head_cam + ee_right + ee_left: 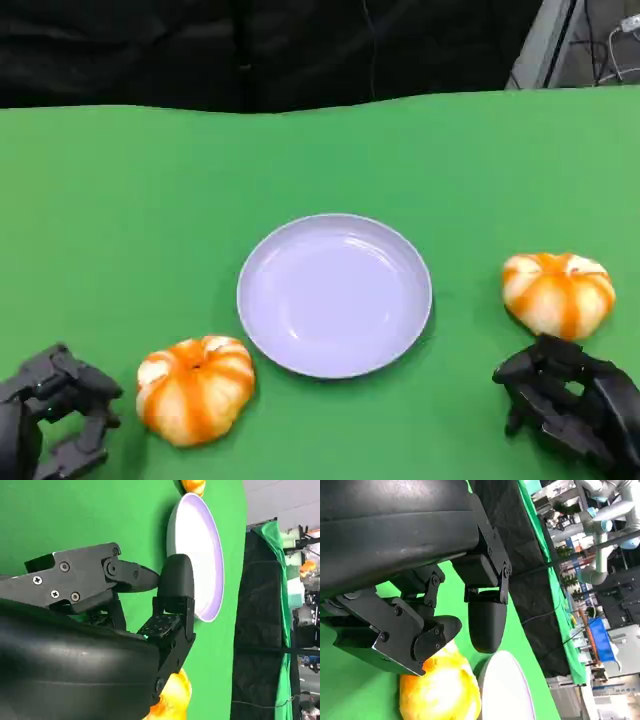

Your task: Grasp the bread from the table and place it into the plate.

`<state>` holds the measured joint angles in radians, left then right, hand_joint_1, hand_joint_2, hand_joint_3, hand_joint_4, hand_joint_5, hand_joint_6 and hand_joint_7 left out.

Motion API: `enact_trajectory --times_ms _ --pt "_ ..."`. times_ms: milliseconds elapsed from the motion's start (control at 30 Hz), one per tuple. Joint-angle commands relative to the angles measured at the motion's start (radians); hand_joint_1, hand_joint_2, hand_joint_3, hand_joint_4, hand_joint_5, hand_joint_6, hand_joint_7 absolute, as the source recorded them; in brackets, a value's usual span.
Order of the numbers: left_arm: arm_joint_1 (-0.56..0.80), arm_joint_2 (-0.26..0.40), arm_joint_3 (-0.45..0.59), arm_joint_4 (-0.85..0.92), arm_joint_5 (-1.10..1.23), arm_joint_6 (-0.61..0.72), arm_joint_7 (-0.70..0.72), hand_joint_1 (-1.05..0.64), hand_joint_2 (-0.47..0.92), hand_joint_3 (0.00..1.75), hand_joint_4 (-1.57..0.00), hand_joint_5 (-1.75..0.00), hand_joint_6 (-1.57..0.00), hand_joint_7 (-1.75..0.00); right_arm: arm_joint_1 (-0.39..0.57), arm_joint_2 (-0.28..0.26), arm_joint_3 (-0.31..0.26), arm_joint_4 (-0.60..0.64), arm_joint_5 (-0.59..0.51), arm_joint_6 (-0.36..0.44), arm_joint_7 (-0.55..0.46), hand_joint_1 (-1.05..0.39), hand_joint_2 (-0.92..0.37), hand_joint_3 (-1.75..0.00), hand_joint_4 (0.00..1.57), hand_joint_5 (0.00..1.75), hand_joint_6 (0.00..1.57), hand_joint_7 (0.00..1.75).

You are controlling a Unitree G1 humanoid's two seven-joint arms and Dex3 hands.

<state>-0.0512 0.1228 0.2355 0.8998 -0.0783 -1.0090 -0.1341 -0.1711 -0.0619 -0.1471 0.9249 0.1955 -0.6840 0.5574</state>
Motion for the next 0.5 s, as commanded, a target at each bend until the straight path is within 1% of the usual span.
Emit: enact_trajectory --times_ms 33,367,433,500 --pt "-0.001 0.015 0.003 0.004 -0.003 -0.01 0.006 0.0 0.58 1.01 -0.89 -1.49 -0.91 -1.27 0.003 -0.019 -0.011 0.005 0.008 -0.004 0.003 -0.23 -0.92 -0.49 0.66 1.75 0.74 1.15" --pt "0.004 0.017 0.002 -0.005 -0.01 -0.008 -0.002 0.0 0.55 1.05 -0.88 -1.49 -0.9 -1.28 0.008 -0.019 -0.011 -0.004 0.006 -0.001 0.002 -0.23 -0.92 -0.49 0.66 1.75 0.74 1.15" --pt "0.005 0.015 0.003 -0.009 -0.016 -0.005 -0.004 0.0 0.55 1.04 -0.88 -1.49 -0.91 -1.28 0.008 -0.018 -0.011 -0.004 0.006 -0.001 0.001 -0.23 -0.92 -0.49 0.66 1.75 0.74 1.16" --pt "0.005 0.015 0.003 -0.01 -0.018 -0.005 -0.005 0.01 0.58 1.0 -0.88 -1.49 -0.91 -1.28 0.007 -0.019 -0.01 -0.002 0.004 -0.002 0.001 -0.24 -0.92 -0.49 0.66 1.75 0.74 1.16"
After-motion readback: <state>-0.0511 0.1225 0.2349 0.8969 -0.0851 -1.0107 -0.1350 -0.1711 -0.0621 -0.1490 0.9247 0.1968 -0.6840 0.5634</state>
